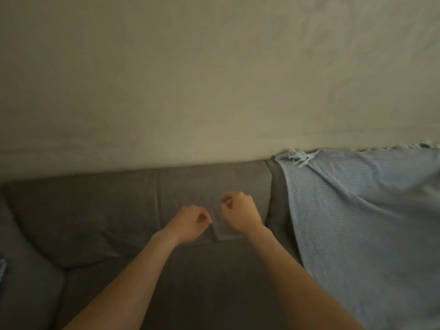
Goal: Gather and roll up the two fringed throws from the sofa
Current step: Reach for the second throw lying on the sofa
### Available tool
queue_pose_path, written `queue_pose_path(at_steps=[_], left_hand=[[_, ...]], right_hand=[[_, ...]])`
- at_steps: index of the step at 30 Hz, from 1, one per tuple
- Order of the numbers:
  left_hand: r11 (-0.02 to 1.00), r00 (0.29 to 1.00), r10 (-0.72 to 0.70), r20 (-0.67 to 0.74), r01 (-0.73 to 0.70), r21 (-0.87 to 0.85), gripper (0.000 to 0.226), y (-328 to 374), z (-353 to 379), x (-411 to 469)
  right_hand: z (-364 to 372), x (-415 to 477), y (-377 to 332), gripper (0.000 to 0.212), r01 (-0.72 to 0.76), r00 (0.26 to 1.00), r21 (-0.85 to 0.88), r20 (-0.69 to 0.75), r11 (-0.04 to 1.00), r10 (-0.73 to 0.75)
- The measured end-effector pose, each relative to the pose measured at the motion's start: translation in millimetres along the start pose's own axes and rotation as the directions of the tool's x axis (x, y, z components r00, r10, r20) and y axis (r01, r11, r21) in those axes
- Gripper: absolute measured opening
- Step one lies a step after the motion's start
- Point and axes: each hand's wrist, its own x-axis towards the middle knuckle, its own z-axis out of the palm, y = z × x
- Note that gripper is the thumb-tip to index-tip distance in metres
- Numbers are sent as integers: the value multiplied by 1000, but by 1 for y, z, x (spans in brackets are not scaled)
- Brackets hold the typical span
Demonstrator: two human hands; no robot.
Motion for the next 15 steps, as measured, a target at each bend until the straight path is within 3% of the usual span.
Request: queue_pose_path(at_steps=[5, 10, 15], left_hand=[[997, 992, 83, 98, -83, 1, 18, 22, 25, 35], [997, 987, 69, 143, -63, -44, 23, 41, 58, 57], [998, 982, 51, 181, -43, -47, 20, 72, 90, 60]], right_hand=[[-12, -7, 25, 35, -89, 994, 5, -66, 996, 89], [-26, -16, 70, 39, -153, 985, -41, -84, 987, 149], [-58, -15, 122, 26, -211, 965, -9, -162, 978, 206]])
